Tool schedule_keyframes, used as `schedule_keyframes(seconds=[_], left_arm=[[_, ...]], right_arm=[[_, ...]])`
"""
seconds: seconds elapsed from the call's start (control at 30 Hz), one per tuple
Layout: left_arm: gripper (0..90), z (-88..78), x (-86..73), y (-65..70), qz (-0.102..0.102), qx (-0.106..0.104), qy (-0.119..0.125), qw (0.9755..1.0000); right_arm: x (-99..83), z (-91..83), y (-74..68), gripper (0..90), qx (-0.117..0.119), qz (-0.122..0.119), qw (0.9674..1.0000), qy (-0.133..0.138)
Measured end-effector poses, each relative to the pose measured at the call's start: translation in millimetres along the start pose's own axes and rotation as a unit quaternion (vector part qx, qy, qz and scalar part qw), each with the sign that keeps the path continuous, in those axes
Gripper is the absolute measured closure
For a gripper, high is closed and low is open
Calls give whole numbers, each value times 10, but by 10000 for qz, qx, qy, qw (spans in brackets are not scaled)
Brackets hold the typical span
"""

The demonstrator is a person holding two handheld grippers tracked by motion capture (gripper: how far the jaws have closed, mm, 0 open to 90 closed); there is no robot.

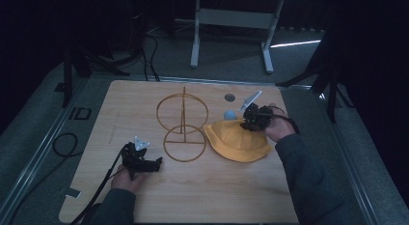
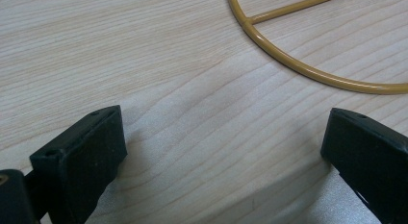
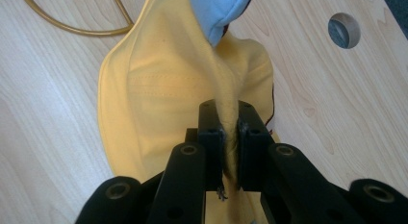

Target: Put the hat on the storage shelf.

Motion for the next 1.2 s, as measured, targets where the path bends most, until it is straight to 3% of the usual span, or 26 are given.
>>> schedule_keyframes(seconds=[0.13,0.6,0.87,1.2], left_arm=[[19,0,0,0,-2,0,1,10000],[19,1,2,2,-16,2,9,10000],[19,2,2,2,-19,3,11,10000],[19,2,3,3,-24,4,11,10000]], right_arm=[[5,-71,-15,831,-67,-8,10000,66],[73,-413,45,832,-206,227,9973,664],[89,-610,99,832,-246,493,9925,1095],[112,-837,137,832,-208,712,9834,1656]])
Point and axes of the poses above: each handheld gripper's, and its own axes: z roughly forward along the jaws, x roughly out of its top, y roughly to its right, the point moved 8 cm from there along z, roughly forward along the jaws, and after that the axes turned 13 degrees about x, right-handed, at the moved point
